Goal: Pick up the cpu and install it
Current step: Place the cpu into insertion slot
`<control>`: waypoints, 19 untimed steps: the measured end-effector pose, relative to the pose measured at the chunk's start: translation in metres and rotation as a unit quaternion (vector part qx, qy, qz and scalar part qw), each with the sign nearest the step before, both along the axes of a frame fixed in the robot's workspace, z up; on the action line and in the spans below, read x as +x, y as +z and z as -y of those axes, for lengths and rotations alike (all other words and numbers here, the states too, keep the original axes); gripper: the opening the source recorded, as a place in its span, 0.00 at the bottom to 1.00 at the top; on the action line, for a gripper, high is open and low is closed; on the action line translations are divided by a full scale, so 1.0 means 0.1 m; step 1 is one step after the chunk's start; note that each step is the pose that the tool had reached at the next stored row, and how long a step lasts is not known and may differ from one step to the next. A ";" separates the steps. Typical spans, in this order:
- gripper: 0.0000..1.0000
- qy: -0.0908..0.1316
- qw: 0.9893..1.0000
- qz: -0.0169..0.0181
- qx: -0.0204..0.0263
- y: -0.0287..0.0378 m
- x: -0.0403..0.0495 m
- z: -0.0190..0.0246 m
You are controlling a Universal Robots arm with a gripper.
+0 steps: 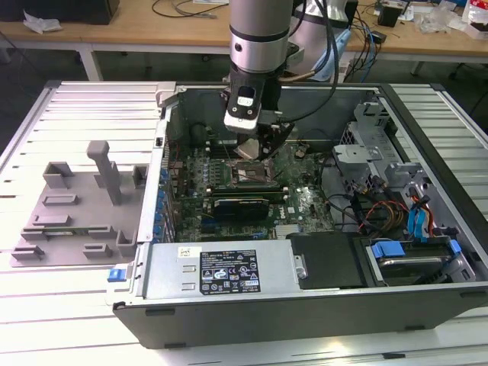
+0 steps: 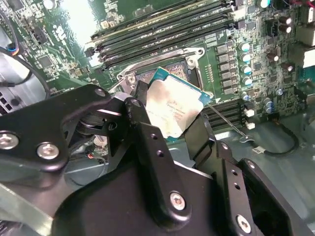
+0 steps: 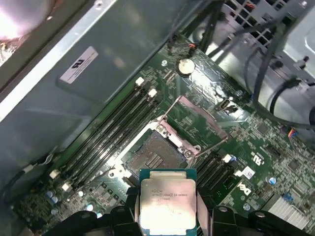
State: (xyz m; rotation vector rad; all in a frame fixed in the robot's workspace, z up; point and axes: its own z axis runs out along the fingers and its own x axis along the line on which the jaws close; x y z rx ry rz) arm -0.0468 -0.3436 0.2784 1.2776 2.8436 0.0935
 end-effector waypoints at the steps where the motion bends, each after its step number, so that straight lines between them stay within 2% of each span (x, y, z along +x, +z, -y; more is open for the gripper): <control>1: 0.55 0.000 1.000 0.000 0.000 0.000 0.000 0.000; 3: 0.55 -0.007 1.000 0.000 0.000 -0.001 0.000 0.000; 4: 0.55 -0.024 1.000 0.000 0.000 -0.002 0.000 0.000; 6: 0.55 -0.064 0.998 0.000 0.000 -0.006 0.000 0.000; 8: 0.55 -0.103 0.995 0.000 0.000 -0.010 0.000 0.000; 9: 0.55 -0.125 0.992 0.000 0.000 -0.012 0.000 0.000; 10: 0.55 -0.140 0.990 0.000 0.000 -0.013 0.000 0.000; 14: 0.55 -0.172 0.985 0.000 0.000 -0.015 0.000 0.000; 15: 0.55 -0.183 0.983 0.000 0.000 -0.016 0.000 0.000; 17: 0.55 -0.210 0.978 0.000 0.000 -0.017 0.000 0.000; 19: 0.55 -0.227 0.974 0.000 0.000 -0.018 0.000 0.000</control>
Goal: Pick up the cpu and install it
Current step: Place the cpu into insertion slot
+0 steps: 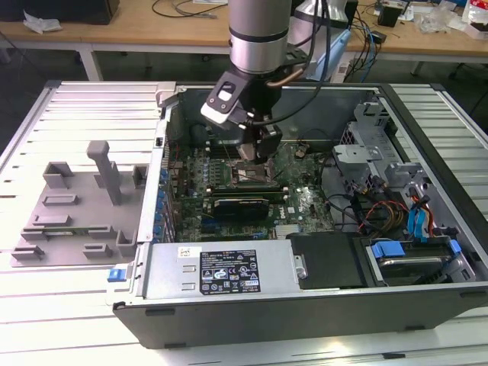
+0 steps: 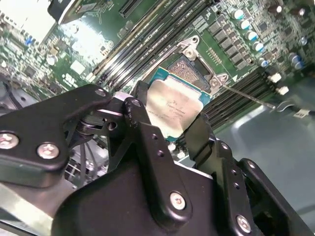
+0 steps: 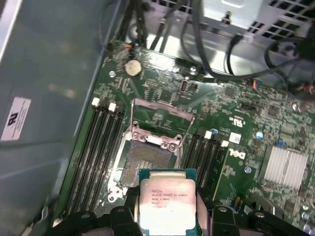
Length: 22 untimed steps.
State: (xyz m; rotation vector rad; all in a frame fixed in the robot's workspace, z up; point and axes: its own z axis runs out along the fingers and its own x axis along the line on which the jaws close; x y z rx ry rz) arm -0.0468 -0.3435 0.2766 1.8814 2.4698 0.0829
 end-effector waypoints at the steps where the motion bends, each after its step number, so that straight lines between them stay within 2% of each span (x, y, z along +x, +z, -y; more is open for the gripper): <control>1: 0.55 -0.009 1.000 0.000 0.000 -0.001 0.000 0.000; 3: 0.55 -0.021 1.000 0.000 0.000 0.000 0.000 0.000; 5: 0.55 -0.024 1.000 0.000 0.000 -0.002 0.000 0.000; 6: 0.55 -0.061 0.998 0.000 0.000 -0.012 0.000 0.000; 7: 0.55 -0.076 0.997 0.000 0.000 -0.016 0.000 0.000; 10: 0.55 -0.096 0.995 0.000 0.000 -0.025 0.000 0.000; 13: 0.55 -0.096 0.995 0.014 0.001 -0.041 -0.002 0.000; 14: 0.55 -0.096 0.995 0.016 0.001 -0.049 -0.006 0.000; 18: 0.55 -0.102 0.995 0.016 0.000 -0.084 -0.020 -0.010; 22: 0.55 -0.117 0.993 0.014 0.000 -0.133 -0.021 -0.027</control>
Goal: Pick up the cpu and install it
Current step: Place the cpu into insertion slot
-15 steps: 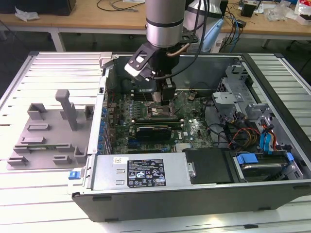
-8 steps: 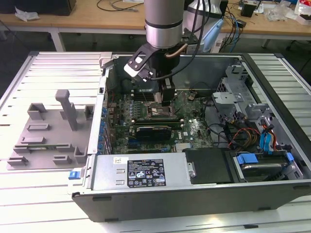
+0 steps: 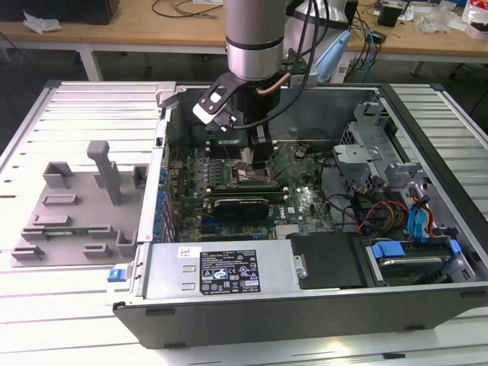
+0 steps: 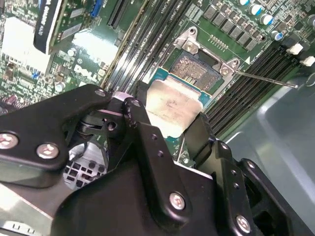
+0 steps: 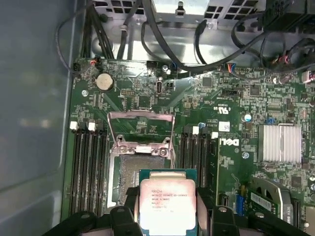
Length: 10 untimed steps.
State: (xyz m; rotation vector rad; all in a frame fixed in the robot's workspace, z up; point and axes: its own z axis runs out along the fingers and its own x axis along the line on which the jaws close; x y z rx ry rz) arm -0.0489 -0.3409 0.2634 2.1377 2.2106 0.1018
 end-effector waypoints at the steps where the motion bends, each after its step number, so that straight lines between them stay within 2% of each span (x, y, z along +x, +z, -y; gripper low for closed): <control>1: 0.55 -0.002 1.000 0.000 0.000 -0.012 0.000 -0.015; 3: 0.55 -0.003 1.000 -0.001 0.000 -0.032 0.001 -0.046; 5: 0.55 -0.004 1.000 -0.005 0.000 -0.083 0.001 -0.107; 10: 0.55 -0.004 1.000 -0.010 0.000 -0.173 0.004 -0.156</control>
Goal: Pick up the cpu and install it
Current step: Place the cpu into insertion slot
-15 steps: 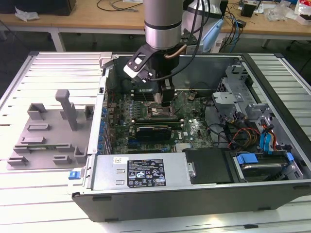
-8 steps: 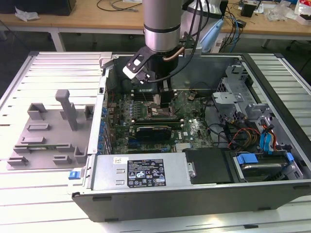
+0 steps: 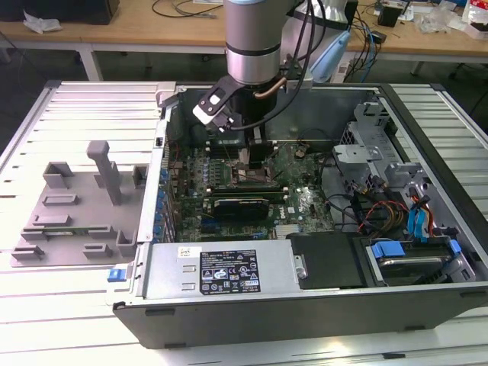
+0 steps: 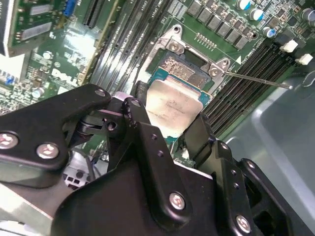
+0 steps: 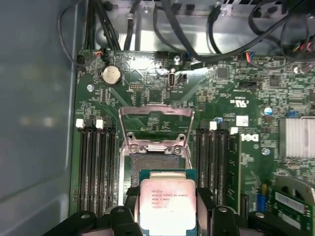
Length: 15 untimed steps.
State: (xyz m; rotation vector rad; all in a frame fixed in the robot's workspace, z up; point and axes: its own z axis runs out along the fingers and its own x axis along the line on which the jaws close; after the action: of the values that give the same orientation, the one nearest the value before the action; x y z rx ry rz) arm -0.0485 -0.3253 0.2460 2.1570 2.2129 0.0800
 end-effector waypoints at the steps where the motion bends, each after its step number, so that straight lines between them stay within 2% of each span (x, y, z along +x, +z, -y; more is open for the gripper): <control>1: 0.55 0.000 1.000 -0.002 0.000 -0.025 0.005 -0.007; 4: 0.55 0.000 1.000 -0.006 0.000 -0.097 0.027 -0.015; 15: 0.55 0.000 1.000 -0.006 0.000 -0.135 0.033 -0.013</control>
State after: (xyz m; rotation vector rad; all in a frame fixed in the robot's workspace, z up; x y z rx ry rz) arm -0.0452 -0.3239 0.2325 2.1628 2.2191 0.0672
